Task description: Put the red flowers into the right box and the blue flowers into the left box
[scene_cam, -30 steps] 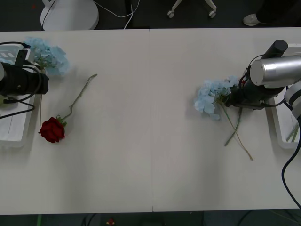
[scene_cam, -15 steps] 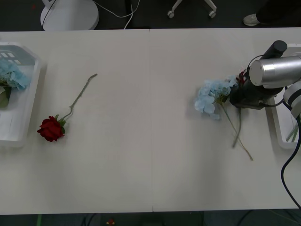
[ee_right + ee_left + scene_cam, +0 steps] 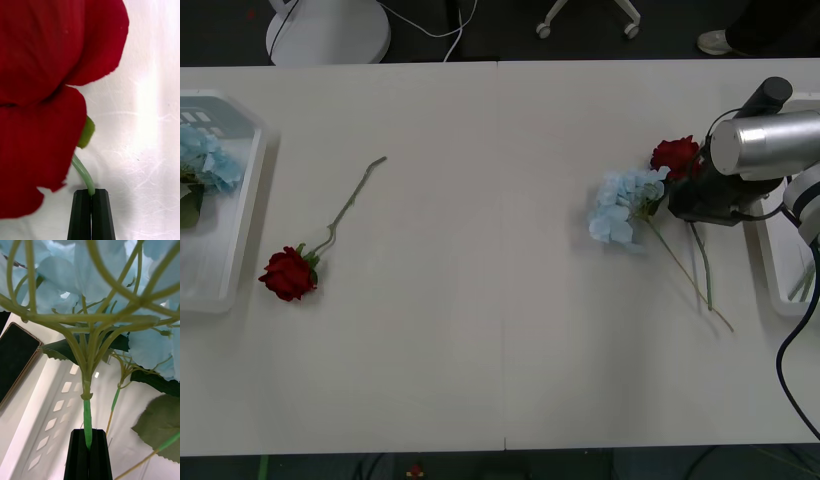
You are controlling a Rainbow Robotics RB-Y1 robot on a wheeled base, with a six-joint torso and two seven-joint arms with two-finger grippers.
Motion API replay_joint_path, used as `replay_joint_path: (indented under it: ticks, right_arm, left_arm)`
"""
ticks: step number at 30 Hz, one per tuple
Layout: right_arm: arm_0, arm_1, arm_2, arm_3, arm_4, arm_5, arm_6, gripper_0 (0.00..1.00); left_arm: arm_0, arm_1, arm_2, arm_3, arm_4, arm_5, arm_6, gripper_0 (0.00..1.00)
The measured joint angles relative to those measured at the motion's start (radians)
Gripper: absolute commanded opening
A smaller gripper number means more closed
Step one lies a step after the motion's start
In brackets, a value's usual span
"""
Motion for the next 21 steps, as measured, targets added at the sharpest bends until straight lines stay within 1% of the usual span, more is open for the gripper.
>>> replay_joint_path:
  ticks: [3,6,7,8,9,10,11,12,14,15,18,21]
  right_arm:
    - [-0.023,-0.010,-0.017,0.002,-0.055,0.016,0.000,0.00]
    - [-0.054,-0.038,-0.030,0.002,-0.105,0.044,0.033,0.00]
    - [-0.065,-0.052,-0.032,0.002,-0.119,0.054,0.061,0.00]
    - [-0.074,-0.069,-0.034,0.002,-0.134,0.064,0.100,0.00]
    - [-0.083,-0.087,-0.036,0.002,-0.149,0.076,0.147,0.00]
    - [-0.091,-0.107,-0.038,0.002,-0.163,0.086,0.194,0.00]
    - [-0.099,-0.129,-0.039,0.002,-0.177,0.094,0.241,0.00]
    - [-0.105,-0.152,-0.040,0.002,-0.187,0.103,0.282,0.00]
    - [-0.116,-0.202,-0.041,0.002,-0.200,0.113,0.337,0.00]
    - [-0.119,-0.227,-0.041,0.002,-0.201,0.113,0.353,0.00]
    - [-0.121,-0.300,-0.041,0.002,-0.201,0.113,0.404,0.00]
    - [-0.121,-0.364,-0.041,0.002,-0.194,0.099,0.500,0.00]
  left_arm:
    - [-0.001,0.000,-0.010,0.050,-0.001,-0.067,0.000,0.00]
    - [-0.001,0.000,-0.032,0.072,-0.001,-0.090,0.000,0.01]
    - [-0.001,0.000,-0.039,0.074,-0.001,-0.090,0.000,0.09]
    - [-0.001,0.000,-0.045,0.074,0.000,-0.091,0.000,0.29]
    - [-0.001,0.000,-0.050,0.074,0.001,-0.092,0.000,0.41]
    - [-0.001,0.000,-0.053,0.074,0.006,-0.092,0.000,0.62]
    - [-0.001,0.000,-0.055,0.074,0.013,-0.092,0.000,0.70]
    - [-0.001,0.000,-0.055,0.074,0.026,-0.092,0.000,0.73]
    - [-0.001,0.001,-0.055,0.074,0.056,-0.092,-0.001,0.83]
    - [-0.001,0.001,-0.055,0.074,0.068,-0.092,-0.001,0.85]
    - [-0.002,0.004,-0.055,0.073,0.099,-0.073,-0.002,0.91]
    - [-0.003,0.014,-0.055,0.054,0.137,0.020,-0.003,0.93]
